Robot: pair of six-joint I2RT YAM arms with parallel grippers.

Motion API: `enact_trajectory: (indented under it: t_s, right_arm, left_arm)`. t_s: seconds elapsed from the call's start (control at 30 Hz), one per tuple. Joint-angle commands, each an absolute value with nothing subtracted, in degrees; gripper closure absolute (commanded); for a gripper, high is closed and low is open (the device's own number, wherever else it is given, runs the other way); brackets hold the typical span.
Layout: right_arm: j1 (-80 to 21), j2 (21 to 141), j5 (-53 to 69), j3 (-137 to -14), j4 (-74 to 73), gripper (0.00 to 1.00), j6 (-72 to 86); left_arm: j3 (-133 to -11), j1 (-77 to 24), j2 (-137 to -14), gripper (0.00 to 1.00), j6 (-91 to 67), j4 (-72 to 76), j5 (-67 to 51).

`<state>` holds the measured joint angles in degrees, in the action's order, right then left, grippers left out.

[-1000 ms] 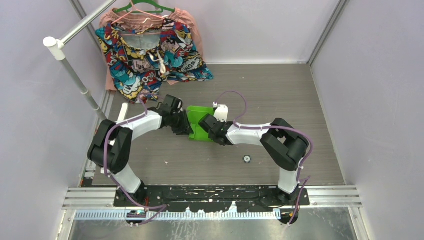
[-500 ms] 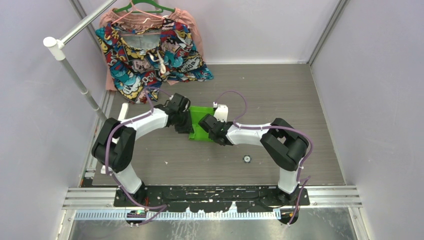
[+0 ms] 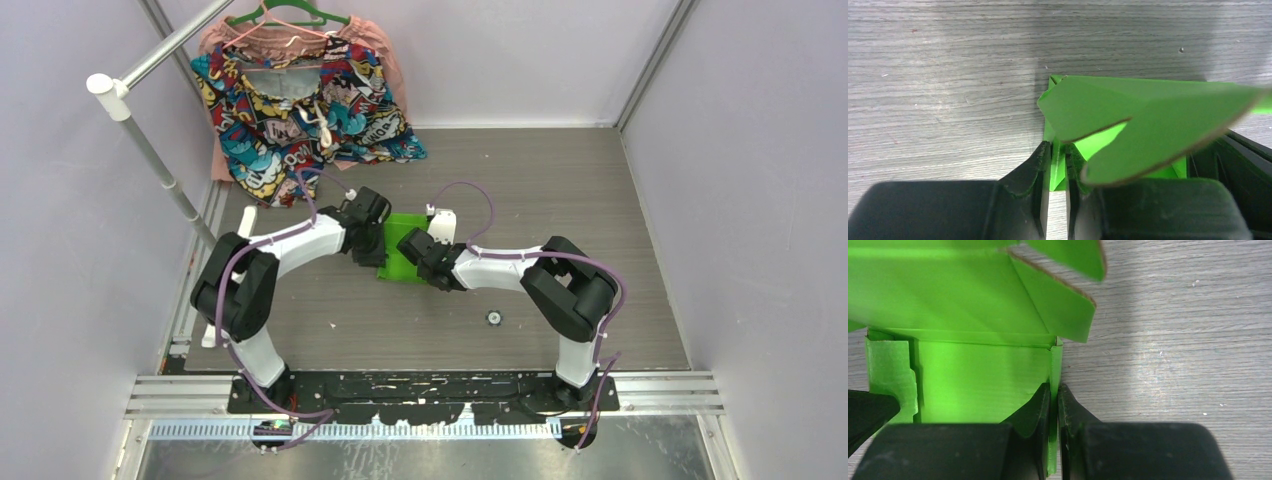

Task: Fold the paper box
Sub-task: Fold the paper box at the center of the board.

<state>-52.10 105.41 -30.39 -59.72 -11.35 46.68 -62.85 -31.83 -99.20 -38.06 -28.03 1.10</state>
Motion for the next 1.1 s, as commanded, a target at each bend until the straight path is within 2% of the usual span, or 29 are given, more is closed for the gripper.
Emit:
enact_trajectory:
  t_s: [0.0,0.37,0.63,0.9,1.07]
  right_arm:
    - [-52.19,109.93,-24.69,-56.78,-16.50,0.99,46.95]
    - [-52.21,109.95,-24.86,-57.22,-16.96,0.99,46.58]
    - [-52.17,110.13,-25.00,-57.64,-17.12,0.99,46.23]
    - [-52.20,110.38,-25.07,-57.92,-17.38,0.99,45.97]
    - [-52.21,110.74,-24.75,-57.96,-17.04,0.99,45.97]
  left_arm:
    - [-65.05,-33.33,-101.13,0.87,-36.85,-29.60,5.19]
    - [-68.18,-35.80,-103.20,0.92,-36.15,-33.35,10.80]
    - [-71.00,-37.66,-105.23,0.89,-35.70,-36.54,14.86]
    - [-73.15,-39.06,-106.68,0.99,-35.44,-38.93,18.68]
    - [-74.12,-40.00,-107.26,1.00,-35.39,-40.05,21.41]
